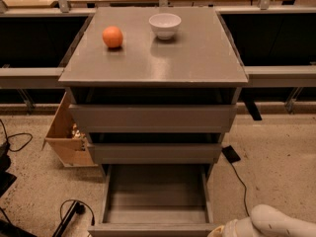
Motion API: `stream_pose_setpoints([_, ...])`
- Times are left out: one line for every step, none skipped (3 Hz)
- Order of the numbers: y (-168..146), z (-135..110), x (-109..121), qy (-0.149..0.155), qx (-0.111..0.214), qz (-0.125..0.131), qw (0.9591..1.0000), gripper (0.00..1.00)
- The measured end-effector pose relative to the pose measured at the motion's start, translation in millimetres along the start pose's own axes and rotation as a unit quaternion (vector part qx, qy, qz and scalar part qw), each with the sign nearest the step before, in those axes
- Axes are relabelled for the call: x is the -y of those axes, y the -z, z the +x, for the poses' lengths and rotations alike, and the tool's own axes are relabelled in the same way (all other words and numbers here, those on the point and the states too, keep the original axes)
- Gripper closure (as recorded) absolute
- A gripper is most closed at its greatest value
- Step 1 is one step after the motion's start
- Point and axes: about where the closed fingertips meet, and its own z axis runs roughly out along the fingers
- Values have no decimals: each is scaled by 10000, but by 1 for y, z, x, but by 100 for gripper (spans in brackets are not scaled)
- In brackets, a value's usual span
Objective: Close bottom drawer
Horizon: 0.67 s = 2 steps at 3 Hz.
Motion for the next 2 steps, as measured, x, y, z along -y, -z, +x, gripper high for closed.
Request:
stream_pose_setpoints([-41, 14, 7, -1, 422, -10, 9991, 85])
stream_pose_setpoints([-53, 18, 5, -15, 492, -58, 9988, 100])
